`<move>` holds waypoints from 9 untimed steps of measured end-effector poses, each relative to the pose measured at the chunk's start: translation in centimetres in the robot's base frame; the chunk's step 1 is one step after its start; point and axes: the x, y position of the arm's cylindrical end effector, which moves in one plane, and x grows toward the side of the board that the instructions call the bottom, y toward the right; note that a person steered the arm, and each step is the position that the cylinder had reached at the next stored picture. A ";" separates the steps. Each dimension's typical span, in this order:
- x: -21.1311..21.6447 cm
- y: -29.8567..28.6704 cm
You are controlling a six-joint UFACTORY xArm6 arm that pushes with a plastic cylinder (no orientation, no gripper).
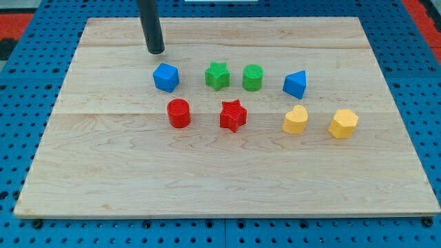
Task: Slide the green star towards the top left corner of the board
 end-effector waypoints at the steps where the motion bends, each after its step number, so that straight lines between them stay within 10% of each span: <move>1: -0.6 2.8; 6: 5.0 20.8; 9: 6.1 4.3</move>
